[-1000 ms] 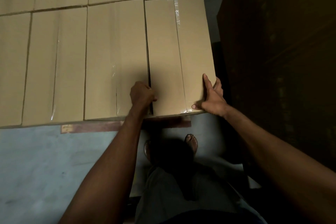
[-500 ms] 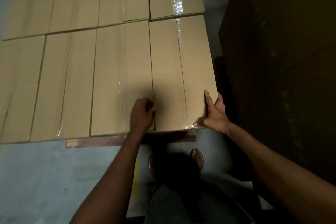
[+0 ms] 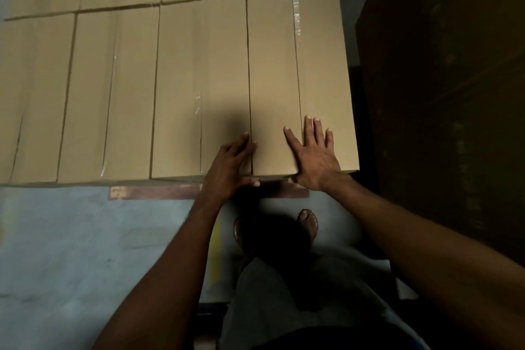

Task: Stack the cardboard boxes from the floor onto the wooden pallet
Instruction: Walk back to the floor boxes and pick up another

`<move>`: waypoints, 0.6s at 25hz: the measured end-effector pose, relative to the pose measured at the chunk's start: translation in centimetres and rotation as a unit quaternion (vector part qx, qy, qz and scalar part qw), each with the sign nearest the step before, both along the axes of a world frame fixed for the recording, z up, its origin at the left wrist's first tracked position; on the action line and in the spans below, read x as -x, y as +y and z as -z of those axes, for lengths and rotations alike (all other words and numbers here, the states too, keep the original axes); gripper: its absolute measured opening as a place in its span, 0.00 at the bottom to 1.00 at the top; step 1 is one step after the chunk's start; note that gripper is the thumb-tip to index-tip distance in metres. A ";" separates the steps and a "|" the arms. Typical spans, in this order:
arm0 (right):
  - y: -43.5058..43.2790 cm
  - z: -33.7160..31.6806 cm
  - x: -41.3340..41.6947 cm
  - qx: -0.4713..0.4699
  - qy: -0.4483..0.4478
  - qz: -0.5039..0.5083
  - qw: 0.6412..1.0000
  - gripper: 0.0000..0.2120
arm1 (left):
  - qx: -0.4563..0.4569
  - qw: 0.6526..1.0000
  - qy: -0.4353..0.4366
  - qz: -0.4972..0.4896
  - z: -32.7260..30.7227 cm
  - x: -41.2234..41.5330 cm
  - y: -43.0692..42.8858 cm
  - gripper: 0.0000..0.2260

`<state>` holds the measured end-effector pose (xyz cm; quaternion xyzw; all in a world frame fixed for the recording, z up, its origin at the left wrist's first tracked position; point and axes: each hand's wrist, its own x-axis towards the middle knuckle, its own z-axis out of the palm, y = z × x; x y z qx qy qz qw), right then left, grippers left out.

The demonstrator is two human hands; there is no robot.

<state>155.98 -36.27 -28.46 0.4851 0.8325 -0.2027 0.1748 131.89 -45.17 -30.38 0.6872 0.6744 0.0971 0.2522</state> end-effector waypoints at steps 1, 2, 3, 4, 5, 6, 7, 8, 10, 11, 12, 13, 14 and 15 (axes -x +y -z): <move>0.0 0.0 0.1 0.000 -0.005 0.000 1.000 0.65 | -0.018 1.000 0.011 0.000 0.3 -0.1 0.0 0.46; 0.1 0.0 0.0 -0.001 -0.009 -0.002 1.000 0.64 | -0.031 0.999 0.018 0.001 0.5 -0.3 0.0 0.44; 0.1 0.0 -0.2 -0.003 -0.013 -0.006 1.000 0.64 | -0.038 0.999 0.020 0.002 0.5 -0.3 0.1 0.43; 0.2 0.0 -0.2 -0.006 -0.015 -0.008 1.000 0.64 | -0.043 0.999 0.020 0.004 0.5 -0.3 0.1 0.43; 0.3 0.1 -0.2 -0.009 -0.016 -0.008 1.000 0.64 | -0.049 0.999 0.023 0.007 0.5 -0.3 0.2 0.42; 0.3 0.1 -0.1 -0.010 -0.017 -0.009 1.000 0.65 | -0.056 0.998 0.029 0.011 0.3 -0.3 0.2 0.42; 0.3 0.2 0.0 -0.010 -0.017 -0.011 1.000 0.65 | -0.063 0.997 0.034 0.012 0.2 -0.4 0.2 0.41; 0.3 0.3 0.1 -0.011 -0.017 -0.012 1.000 0.65 | -0.065 0.997 0.039 0.012 0.2 -0.4 0.2 0.41; 0.4 0.4 0.0 -0.014 -0.015 -0.011 1.000 0.65 | -0.068 0.996 0.048 0.017 0.1 -0.6 0.0 0.40; 0.4 0.5 -0.1 -0.015 -0.015 -0.012 1.000 0.64 | -0.069 0.996 0.049 0.017 0.1 -0.8 0.0 0.40; 0.4 0.5 -0.2 -0.014 -0.015 -0.013 1.000 0.64 | -0.068 0.996 0.048 0.014 0.1 -0.9 -0.1 0.40; 0.4 0.6 -0.2 -0.013 -0.014 -0.014 1.000 0.64 | -0.064 0.997 0.046 0.009 0.1 -0.9 -0.2 0.41; 0.3 0.6 -0.2 -0.011 -0.016 -0.013 1.000 0.64 | -0.058 0.997 0.041 0.005 0.2 -0.9 -0.3 0.41; 0.2 0.7 -0.2 -0.009 -0.017 -0.012 1.000 0.64 | -0.053 0.998 0.036 0.003 0.2 -1.0 -0.4 0.41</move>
